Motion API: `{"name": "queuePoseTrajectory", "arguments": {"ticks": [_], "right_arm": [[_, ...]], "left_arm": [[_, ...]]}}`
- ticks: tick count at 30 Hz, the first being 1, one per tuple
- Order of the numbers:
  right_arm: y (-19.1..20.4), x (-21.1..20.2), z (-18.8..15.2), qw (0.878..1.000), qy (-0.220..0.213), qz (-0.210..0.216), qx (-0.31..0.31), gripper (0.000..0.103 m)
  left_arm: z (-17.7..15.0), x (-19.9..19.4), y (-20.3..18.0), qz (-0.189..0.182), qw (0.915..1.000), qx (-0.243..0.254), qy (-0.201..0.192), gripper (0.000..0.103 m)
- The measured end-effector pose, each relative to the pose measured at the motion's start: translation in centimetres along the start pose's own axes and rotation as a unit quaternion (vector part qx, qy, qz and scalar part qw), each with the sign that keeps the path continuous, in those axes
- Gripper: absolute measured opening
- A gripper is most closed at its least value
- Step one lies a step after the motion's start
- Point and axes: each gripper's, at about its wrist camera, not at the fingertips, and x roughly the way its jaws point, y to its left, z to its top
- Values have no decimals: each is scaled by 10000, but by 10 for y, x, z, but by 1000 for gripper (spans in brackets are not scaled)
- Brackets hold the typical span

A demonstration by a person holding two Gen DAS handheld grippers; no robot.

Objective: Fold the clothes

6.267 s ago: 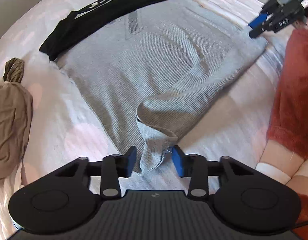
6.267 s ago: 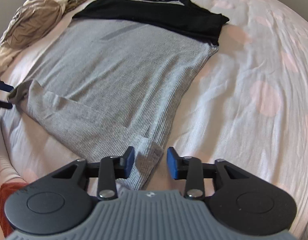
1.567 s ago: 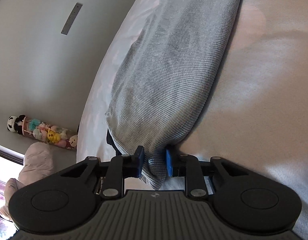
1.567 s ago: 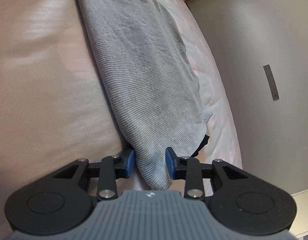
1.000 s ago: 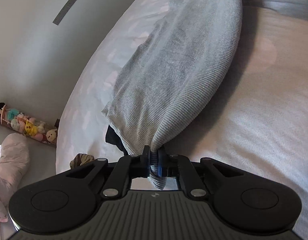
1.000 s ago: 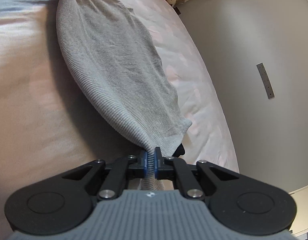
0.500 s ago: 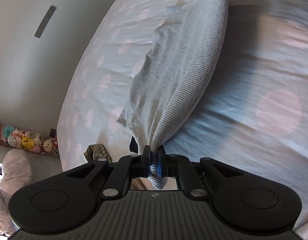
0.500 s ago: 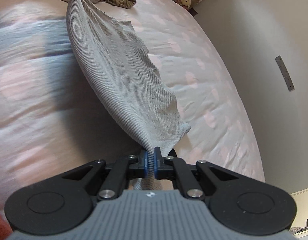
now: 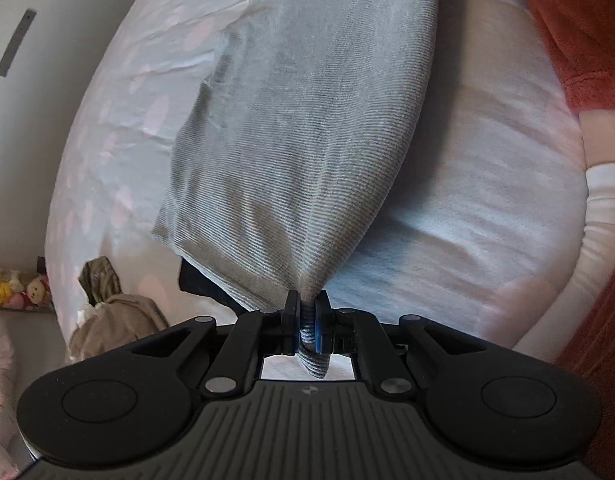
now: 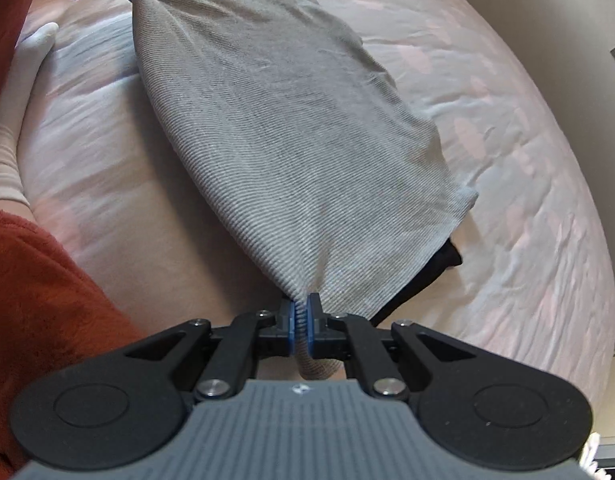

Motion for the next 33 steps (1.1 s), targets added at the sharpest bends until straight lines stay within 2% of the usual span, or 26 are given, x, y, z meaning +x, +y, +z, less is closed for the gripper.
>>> {"name": "queuePoseTrajectory", "arguments": {"ticks": [8,10,18,20,24,27,28,31,33], "right_arm": [[-8,27,0,9978,306,523,257,8],[-11,32,1,9966,389,667,293,12],[-18,36,1,9926,526,993,453,13],[-24,34,0,9904,515,1129,606,16],[-42,21,-9,9842,341,1388,1045,31],[-59,8,-21,9775,25,1475,1508,35],[-66,4,-26,9737,-95,1511,1703,42],[-83,-6,-37,9572,-440,1540,2410,60],[-94,-10,-44,9422,-595,1538,2916,60]], "left_arm": [[-2,32,8,-584,9965,-529,285,6],[-4,37,7,-635,9956,-626,293,6],[-13,33,8,-679,9957,-564,274,6],[-15,31,9,-724,9953,-582,280,7],[-21,20,20,-909,9923,-787,282,15],[-29,7,36,-1022,9887,-1090,104,19],[-31,2,42,-1045,9869,-1232,21,22],[-39,-11,64,-1088,9766,-1828,-328,28],[-41,-16,78,-1067,9661,-2288,-545,31]]}}
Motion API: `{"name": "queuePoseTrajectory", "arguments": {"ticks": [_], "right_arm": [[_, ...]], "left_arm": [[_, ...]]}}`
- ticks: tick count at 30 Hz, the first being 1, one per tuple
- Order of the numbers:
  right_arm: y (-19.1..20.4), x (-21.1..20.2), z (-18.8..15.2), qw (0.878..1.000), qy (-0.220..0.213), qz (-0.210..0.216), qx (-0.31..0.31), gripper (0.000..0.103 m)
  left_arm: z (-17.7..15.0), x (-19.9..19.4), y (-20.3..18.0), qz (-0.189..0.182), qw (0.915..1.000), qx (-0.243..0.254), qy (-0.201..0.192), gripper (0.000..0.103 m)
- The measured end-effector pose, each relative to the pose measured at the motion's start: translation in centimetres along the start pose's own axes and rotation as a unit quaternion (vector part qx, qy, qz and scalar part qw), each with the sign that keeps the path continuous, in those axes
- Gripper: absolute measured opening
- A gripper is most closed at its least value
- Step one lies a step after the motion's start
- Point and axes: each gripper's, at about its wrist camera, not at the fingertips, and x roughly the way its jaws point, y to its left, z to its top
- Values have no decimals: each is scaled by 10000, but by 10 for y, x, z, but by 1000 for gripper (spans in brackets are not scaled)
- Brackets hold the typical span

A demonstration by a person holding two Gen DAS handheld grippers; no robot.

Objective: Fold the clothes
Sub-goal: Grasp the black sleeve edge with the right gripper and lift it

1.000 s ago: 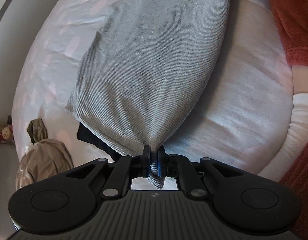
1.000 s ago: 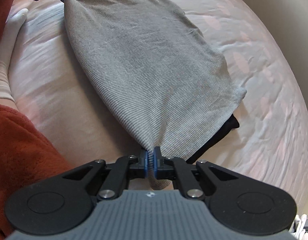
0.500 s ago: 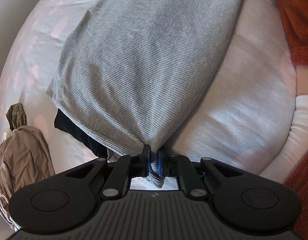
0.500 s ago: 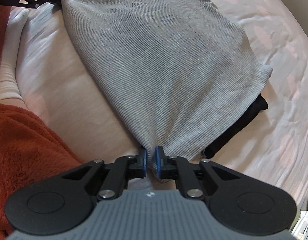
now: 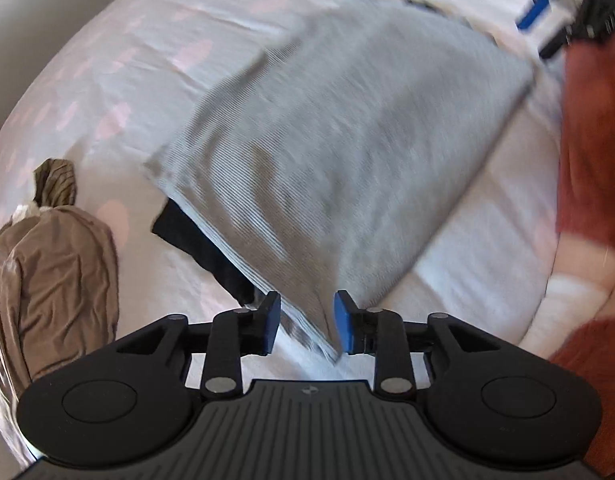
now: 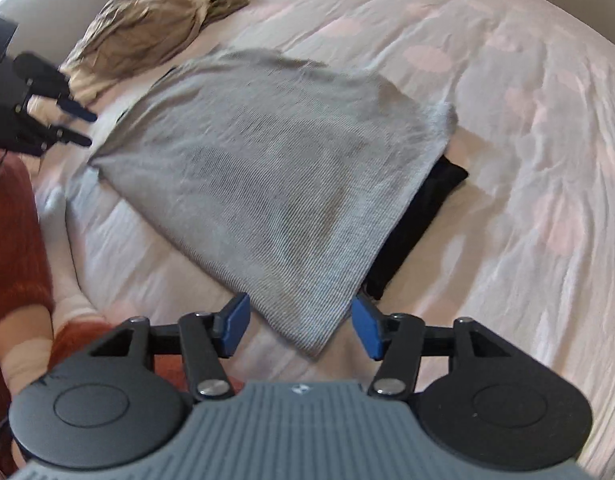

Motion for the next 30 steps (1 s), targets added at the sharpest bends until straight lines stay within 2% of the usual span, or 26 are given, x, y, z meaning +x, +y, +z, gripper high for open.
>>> {"name": "queuePoseTrajectory", "arguments": {"ticks": [4,6,9,13,18,21,25,29,30], "right_arm": [[-18,-1,9,9970,-212,-245,701,63],[-30,2,14,9932,-303,-248,1097,63],[-48,7,22,9856,-435,-153,1627,63],[-70,19,30,9731,-567,-55,2231,63],[-94,39,43,9581,-703,-65,2775,63],[-102,52,51,9561,-662,-134,2850,63],[-108,69,52,9527,-581,-1,2982,62],[-109,79,53,9525,-536,-113,2996,50],[-108,79,53,9532,-536,-134,2972,43]], "left_arm": [[12,-3,20,99,9949,-887,-464,43],[18,1,29,174,9897,-1268,-639,45],[22,12,41,297,9812,-1780,-686,46],[24,26,61,334,9646,-2476,-837,46],[21,41,81,303,9393,-3221,-1141,46],[12,51,88,354,9304,-3415,-1285,46],[2,65,94,362,9290,-3478,-1210,46],[-4,75,101,302,9245,-3604,-1206,46],[-5,76,103,275,9231,-3639,-1217,46]]}}
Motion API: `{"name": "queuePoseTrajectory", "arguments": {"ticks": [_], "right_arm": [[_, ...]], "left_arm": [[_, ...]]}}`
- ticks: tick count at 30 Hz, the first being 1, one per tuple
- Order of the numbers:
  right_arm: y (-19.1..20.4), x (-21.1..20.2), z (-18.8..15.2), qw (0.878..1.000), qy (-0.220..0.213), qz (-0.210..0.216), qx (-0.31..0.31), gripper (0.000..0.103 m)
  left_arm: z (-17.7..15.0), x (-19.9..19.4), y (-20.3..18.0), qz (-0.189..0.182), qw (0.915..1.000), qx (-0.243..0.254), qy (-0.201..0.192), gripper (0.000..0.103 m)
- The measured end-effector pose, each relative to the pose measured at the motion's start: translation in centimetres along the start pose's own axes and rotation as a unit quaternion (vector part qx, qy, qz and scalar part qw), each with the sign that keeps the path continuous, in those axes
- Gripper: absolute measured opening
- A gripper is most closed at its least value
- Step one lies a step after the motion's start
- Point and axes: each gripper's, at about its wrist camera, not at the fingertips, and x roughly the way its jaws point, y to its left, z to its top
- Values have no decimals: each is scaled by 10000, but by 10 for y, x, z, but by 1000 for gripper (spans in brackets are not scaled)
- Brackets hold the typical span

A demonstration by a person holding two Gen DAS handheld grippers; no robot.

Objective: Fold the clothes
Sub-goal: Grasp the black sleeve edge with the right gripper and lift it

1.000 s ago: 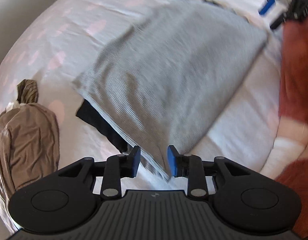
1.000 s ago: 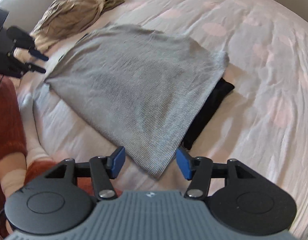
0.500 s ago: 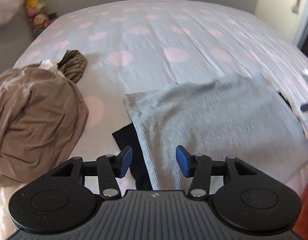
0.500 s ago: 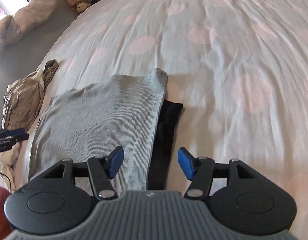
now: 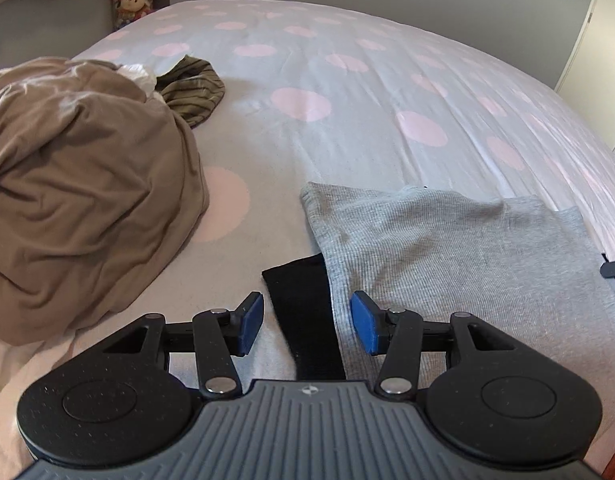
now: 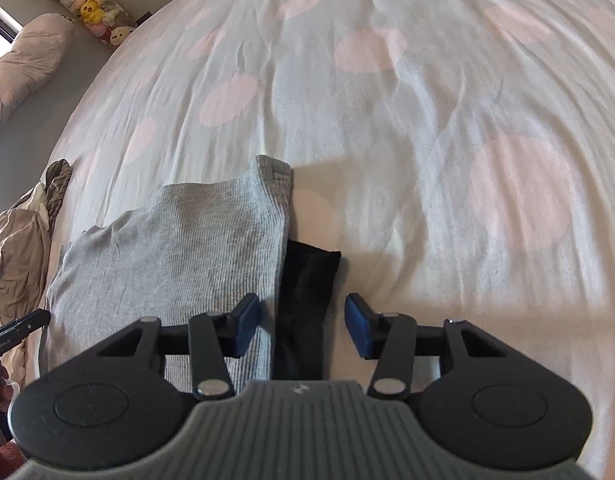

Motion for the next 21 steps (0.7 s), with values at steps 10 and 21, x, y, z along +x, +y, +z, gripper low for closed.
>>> {"name": "queuePoseTrajectory", "arguments": {"ticks": [10,21], "right_arm": [[26,-18,0,9997,-138,103,-167,12],[113,-56,7,9967,-246,739,-219,12]], "left_arm": [[-1,-6,1,-36,9999,72,-103,47],[-1,-29,10,-545,9973,-227,-439,47]]}}
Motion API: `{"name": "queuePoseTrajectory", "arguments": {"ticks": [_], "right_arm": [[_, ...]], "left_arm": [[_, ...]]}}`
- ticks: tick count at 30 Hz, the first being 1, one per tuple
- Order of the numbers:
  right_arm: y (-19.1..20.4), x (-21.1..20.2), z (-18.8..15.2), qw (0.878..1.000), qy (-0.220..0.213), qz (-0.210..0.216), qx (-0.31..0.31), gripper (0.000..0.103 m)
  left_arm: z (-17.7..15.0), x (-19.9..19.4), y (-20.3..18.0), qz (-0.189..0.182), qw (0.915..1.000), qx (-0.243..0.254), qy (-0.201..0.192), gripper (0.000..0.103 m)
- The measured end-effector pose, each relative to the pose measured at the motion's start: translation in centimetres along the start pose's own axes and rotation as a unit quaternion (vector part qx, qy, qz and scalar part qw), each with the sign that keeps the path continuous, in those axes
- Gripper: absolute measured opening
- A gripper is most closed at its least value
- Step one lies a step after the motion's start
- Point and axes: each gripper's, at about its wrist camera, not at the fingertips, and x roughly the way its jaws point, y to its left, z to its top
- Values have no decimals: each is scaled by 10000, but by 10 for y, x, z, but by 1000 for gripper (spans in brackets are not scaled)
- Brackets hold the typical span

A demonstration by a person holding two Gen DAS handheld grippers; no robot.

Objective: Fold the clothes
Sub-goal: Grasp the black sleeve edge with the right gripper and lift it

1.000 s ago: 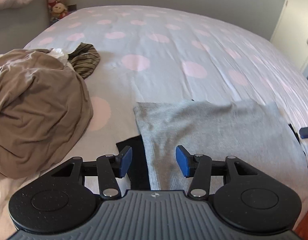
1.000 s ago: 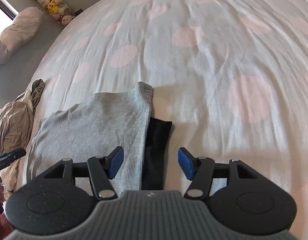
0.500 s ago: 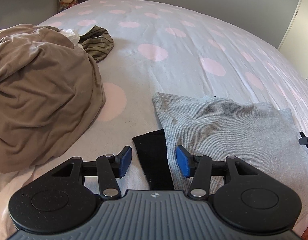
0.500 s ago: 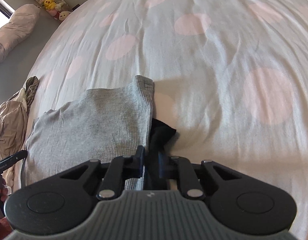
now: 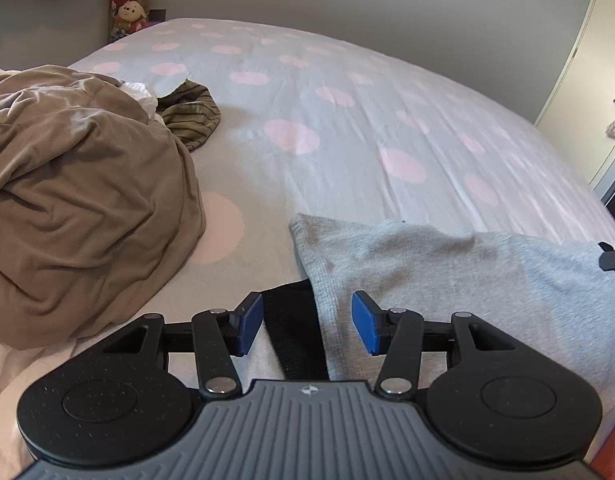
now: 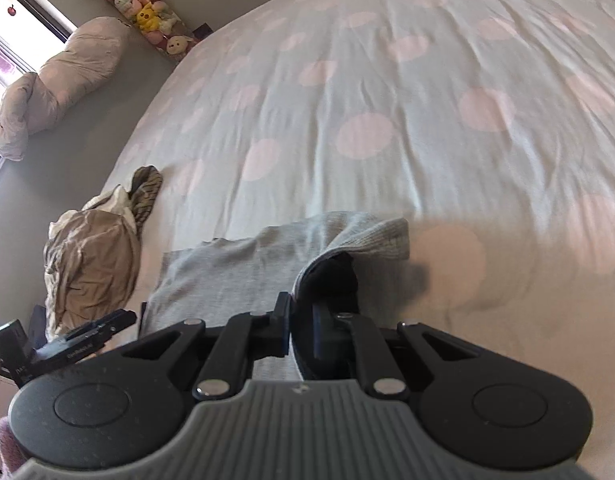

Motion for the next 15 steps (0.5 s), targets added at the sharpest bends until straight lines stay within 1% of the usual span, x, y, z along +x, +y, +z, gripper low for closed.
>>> {"name": "queuePoseTrajectory", "arguments": {"ticks": [3,5,6,7,11,13,15], "right_arm": [[28,6,4,9998,18,209,2,12],[46,14,5,9993,54,367,-4,12],[54,19,5,9990,71,434,-11,12],[63,25,4,9987,101,506,-23,12],[98,53,0,9963,275,807,-66,12],[113,70,-3,9952,375,901,-124,12],[125,89,-8,9941,472,968,-155,12]], "left_arm": [[0,-6,5,-261,9995,-166,-36,46],[0,-8,10,-406,9988,-289,-32,42],[0,-8,12,-468,9983,-333,-30,38],[0,-8,13,-506,9981,-362,-26,35],[0,-6,15,-506,9983,-297,17,32],[0,-5,16,-548,9982,-234,52,30],[0,-3,17,-582,9980,-218,77,29]]}}
